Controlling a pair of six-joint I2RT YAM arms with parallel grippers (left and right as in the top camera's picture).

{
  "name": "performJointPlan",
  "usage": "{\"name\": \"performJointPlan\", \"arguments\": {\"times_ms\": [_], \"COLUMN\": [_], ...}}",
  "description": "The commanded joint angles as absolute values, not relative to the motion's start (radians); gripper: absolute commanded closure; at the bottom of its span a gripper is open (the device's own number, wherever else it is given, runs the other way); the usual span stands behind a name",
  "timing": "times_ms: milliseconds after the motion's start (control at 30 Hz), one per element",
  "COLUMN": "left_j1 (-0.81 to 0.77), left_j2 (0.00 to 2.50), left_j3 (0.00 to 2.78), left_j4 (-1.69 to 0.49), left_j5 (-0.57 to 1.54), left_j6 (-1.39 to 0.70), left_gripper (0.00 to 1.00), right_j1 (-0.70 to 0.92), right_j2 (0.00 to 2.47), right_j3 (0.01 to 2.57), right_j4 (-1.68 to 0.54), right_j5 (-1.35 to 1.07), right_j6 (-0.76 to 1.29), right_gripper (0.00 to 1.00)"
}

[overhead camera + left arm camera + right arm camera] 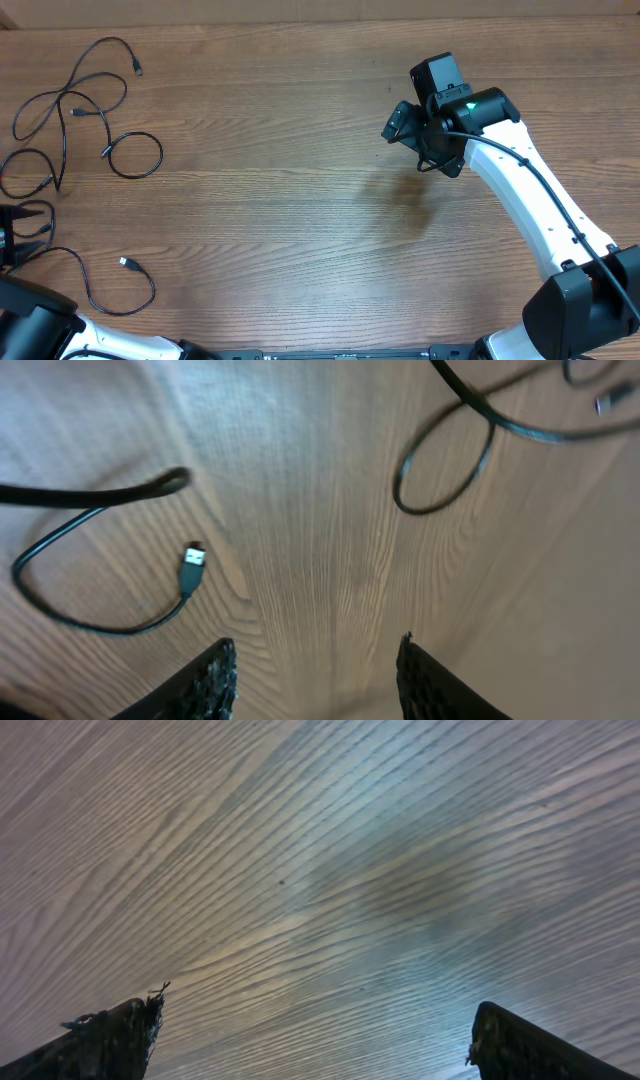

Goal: Untangle cables

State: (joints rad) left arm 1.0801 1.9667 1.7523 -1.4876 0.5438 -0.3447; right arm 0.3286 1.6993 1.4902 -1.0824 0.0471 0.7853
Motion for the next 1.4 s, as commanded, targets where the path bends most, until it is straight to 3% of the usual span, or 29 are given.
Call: {"name": "performJointPlan", "arguments": {"times_ms": [0, 100, 233, 300, 567, 633, 767, 1033, 1367], "left_j1": [1.003, 0.904, 0.757, 0.690, 0.535, 0.531, 0.528, 0.528, 0.528], "left_j2": [1.967, 1.967, 1.967, 1.967, 1.967, 1.967, 1.967, 1.967, 1.784], "left_j3": [1.743, 1.742, 1.740, 1.736, 1.689, 1.650, 1.547, 1.365, 1.363], "left_j4": [-1.488, -1.489, -1.493, -1.502, -1.510, -1.511, -1.479, -1.311, -1.369], "left_j5": [0.560, 0.419, 0.173, 0.070, -0.210, -0.208, -0.160, 0.004, 0.058], "left_j6": [-0.243, -0.270, -0.384, -0.451, -0.625, -0.625, -0.596, -0.474, -0.468], "left_gripper": [0.46, 0.39, 0.14, 0.11, 0.15, 0.13, 0.28, 0.31, 0.35], "right_j1": [0.326, 0.326, 0.326, 0.326, 0.326, 0.326, 0.326, 0.326, 0.326], "right_j2": [1.706, 1.706, 1.706, 1.706, 1.706, 1.706, 1.706, 1.712, 1.712], "right_j3": [1.492, 1.492, 1.492, 1.492, 1.492, 1.492, 1.492, 1.492, 1.492], "right_j4": [-1.070, -1.070, -1.071, -1.072, -1.079, -1.077, -1.064, -1.063, -1.060], "right_j5": [0.019, 0.016, 0.016, 0.016, 0.016, 0.016, 0.016, 0.016, 0.016], "right_j6": [0.783, 0.783, 0.783, 0.778, 0.775, 0.776, 0.776, 0.775, 0.775], "right_gripper": [0.00, 0.00, 0.00, 0.00, 0.00, 0.00, 0.00, 0.00, 0.00]}}
